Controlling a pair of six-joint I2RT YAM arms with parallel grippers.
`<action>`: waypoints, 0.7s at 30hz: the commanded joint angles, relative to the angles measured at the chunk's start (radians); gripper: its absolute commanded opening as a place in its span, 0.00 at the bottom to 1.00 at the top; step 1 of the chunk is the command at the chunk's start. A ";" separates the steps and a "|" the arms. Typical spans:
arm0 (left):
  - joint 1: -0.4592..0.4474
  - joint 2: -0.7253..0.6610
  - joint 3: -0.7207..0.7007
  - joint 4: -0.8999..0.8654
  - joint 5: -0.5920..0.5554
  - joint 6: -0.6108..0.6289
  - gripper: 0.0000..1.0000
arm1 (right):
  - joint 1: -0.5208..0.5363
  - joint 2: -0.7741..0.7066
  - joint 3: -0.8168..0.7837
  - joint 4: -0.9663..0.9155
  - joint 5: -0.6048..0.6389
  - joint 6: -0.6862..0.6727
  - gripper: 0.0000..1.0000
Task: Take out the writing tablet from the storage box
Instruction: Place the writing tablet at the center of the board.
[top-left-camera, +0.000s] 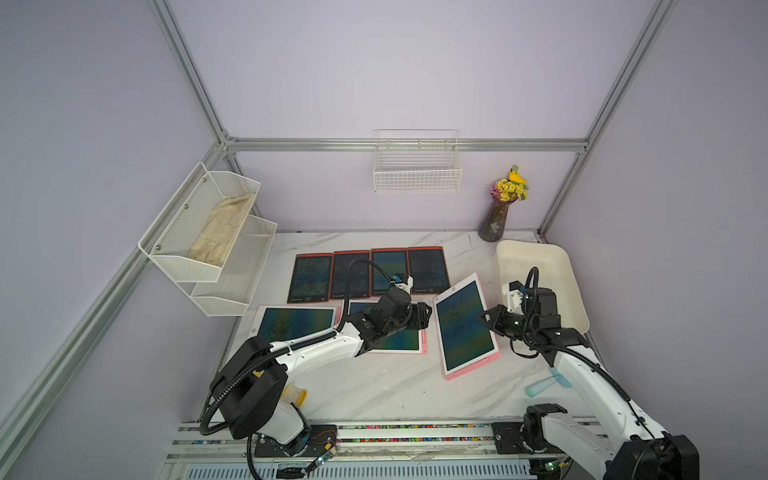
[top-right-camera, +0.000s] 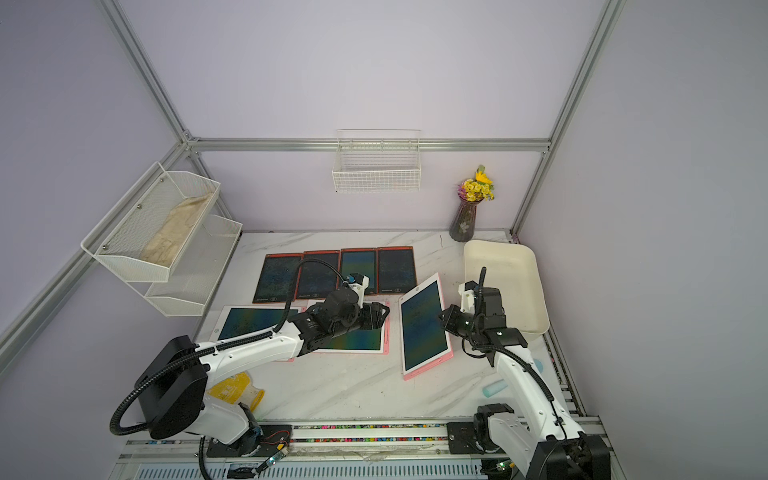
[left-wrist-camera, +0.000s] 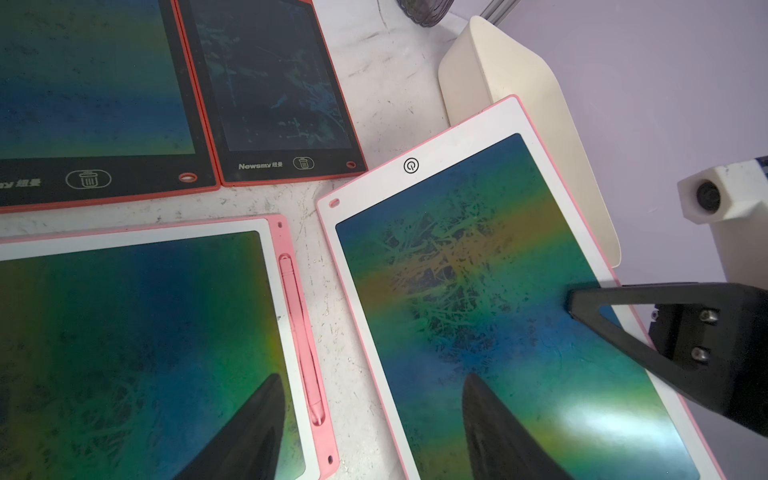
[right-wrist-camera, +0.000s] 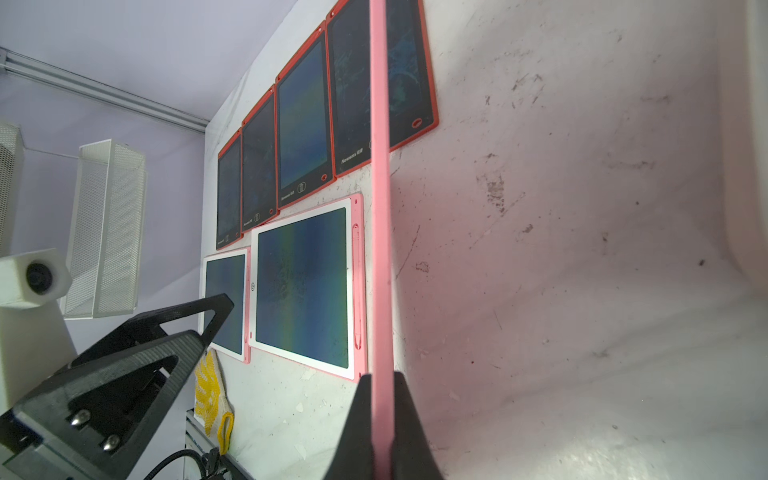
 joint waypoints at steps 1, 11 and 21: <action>-0.003 -0.006 -0.030 0.041 0.001 -0.007 0.67 | 0.005 -0.012 -0.022 0.018 0.022 0.023 0.00; -0.003 0.051 0.023 0.031 0.020 -0.003 0.67 | 0.005 -0.018 -0.024 0.016 0.043 0.032 0.00; -0.003 0.109 0.056 0.038 0.047 0.000 0.67 | 0.005 -0.005 -0.029 0.012 0.086 0.033 0.10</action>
